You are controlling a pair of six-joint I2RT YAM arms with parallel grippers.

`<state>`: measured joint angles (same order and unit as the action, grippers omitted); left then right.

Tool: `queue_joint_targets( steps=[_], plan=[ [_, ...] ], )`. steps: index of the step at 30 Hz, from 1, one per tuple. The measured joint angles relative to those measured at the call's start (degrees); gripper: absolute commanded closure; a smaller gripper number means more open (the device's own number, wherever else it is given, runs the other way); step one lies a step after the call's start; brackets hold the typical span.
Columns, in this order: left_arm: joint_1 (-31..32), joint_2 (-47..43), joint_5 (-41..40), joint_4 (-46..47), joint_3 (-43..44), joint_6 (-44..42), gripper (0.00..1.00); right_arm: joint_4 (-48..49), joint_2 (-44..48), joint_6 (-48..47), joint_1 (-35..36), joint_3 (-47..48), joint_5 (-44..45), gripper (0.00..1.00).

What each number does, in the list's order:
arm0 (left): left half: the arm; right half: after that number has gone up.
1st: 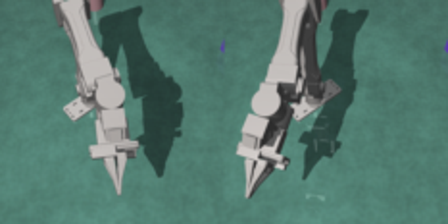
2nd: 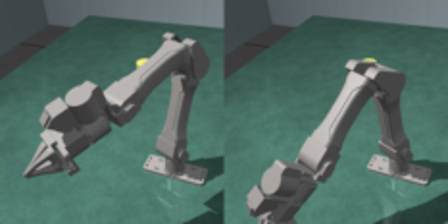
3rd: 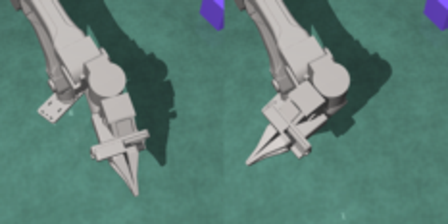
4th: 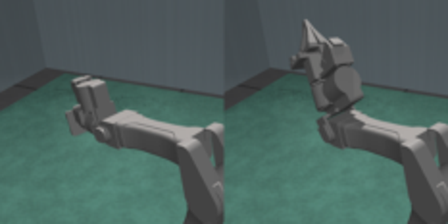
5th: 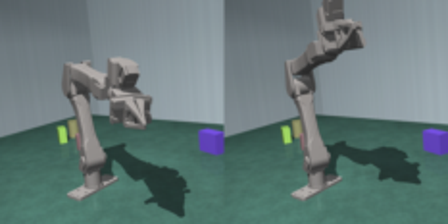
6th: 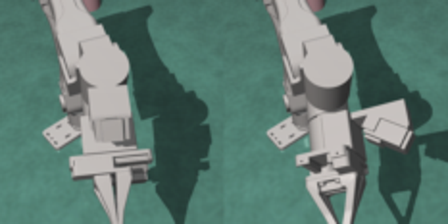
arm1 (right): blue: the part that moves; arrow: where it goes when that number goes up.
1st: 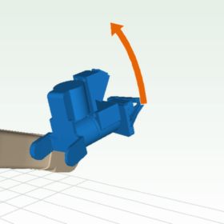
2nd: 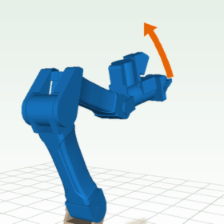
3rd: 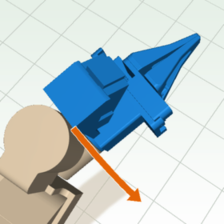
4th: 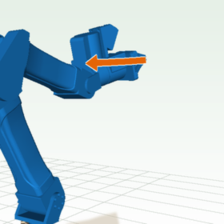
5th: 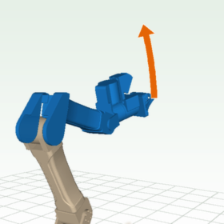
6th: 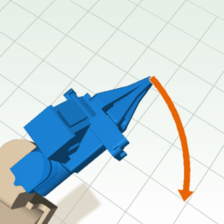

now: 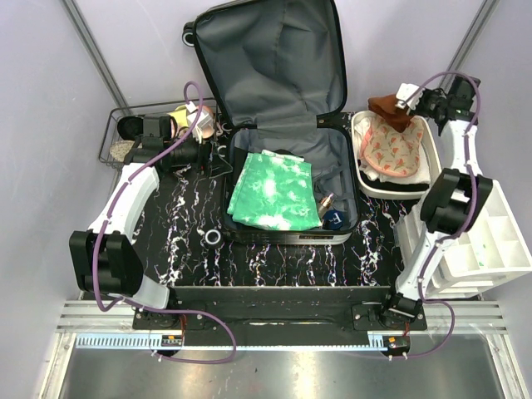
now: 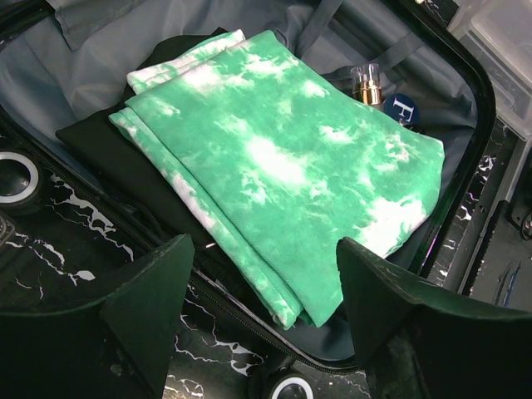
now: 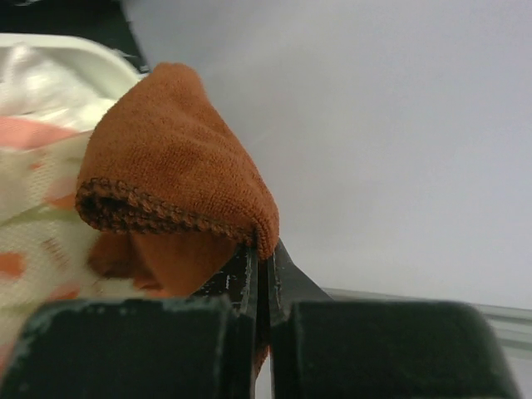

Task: Open, take out, and arrange the luggage

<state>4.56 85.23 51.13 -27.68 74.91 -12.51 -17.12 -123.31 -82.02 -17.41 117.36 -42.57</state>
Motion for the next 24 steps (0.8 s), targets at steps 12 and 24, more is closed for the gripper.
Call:
queue_joint_targets(
  steps=[12,24],
  plan=[
    [0.00,0.00,-0.07,0.07,0.00,0.98,0.26,-16.92,21.27,-18.62,-2.08,-19.12,-5.53,1.00],
    [0.17,-0.02,-0.04,0.02,0.00,0.96,0.26,-35.63,25.66,-30.75,-2.03,-32.52,6.69,0.06]
  ],
)
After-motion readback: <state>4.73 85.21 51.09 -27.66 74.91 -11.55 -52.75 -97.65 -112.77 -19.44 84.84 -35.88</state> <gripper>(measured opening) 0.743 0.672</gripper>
